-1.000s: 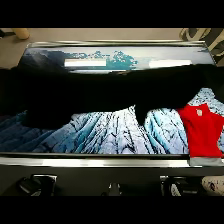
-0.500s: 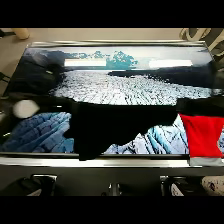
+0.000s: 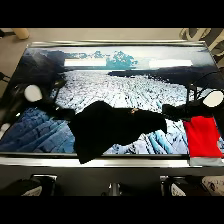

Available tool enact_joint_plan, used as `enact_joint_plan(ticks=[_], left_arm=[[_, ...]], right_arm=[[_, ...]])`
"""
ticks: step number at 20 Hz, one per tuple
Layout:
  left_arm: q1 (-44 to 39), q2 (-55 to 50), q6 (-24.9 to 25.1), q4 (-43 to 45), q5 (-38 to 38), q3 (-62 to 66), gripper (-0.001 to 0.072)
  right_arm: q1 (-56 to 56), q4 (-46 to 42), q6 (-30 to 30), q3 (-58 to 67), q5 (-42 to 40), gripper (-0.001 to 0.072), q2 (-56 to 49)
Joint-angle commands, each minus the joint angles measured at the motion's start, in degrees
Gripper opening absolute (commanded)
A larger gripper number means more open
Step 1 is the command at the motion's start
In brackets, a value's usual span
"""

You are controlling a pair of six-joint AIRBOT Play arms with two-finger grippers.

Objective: Fold the shirts.

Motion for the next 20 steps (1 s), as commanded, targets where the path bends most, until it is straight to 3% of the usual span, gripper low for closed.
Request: enact_joint_plan(ticks=[1,3,6,12,14,15,16,18,20], left_arm=[[3.45,13.25,-4.57,-2.95,1.7,-17.62,0.0718],[3.34,18.08,-7.45,-9.01,8.94,-28.55,0.072],[3.32,17.84,-7.06,-20.41,19.17,-39.58,0.072],[-2.82,10.93,-6.23,-28.22,33.53,-41.77,0.0696],[-3.08,7.72,-6.19,-29.22,35.45,-41.2,0.0455],[-2.95,7.32,-4.44,-29.2,35.6,-40.06,0.0157],[-2.82,7.78,-0.07,-29.2,35.3,-38.01,0.0029],[-2.38,11.82,7.67,-27.21,33.35,-29.97,0.0028],[-1.44,18.75,7.82,-19.04,33.05,-18.16,0.0027]], right_arm=[[0.02,-1.44,-0.9,-0.2,0.39,0.002,-0.44],[0.02,-1.07,-0.9,-0.2,-0.15,0.002,-0.44],[0.02,-1.01,-0.87,-0.2,-0.26,0.002,-0.44],[0.02,-0.79,-0.83,-0.2,0.37,0.002,-0.44],[0.02,-0.35,-0.83,-0.13,0.33,0.002,-0.44],[0.02,-0.11,-0.85,-0.11,0.07,0.002,-0.37],[0.0,0.22,-0.9,0.02,-0.35,0.002,-0.04],[0.0,0.02,-1.07,2.99,-0.74,0.0019,1.79],[0.0,-0.28,-1.01,10.29,-4.24,0.0019,4.72]])
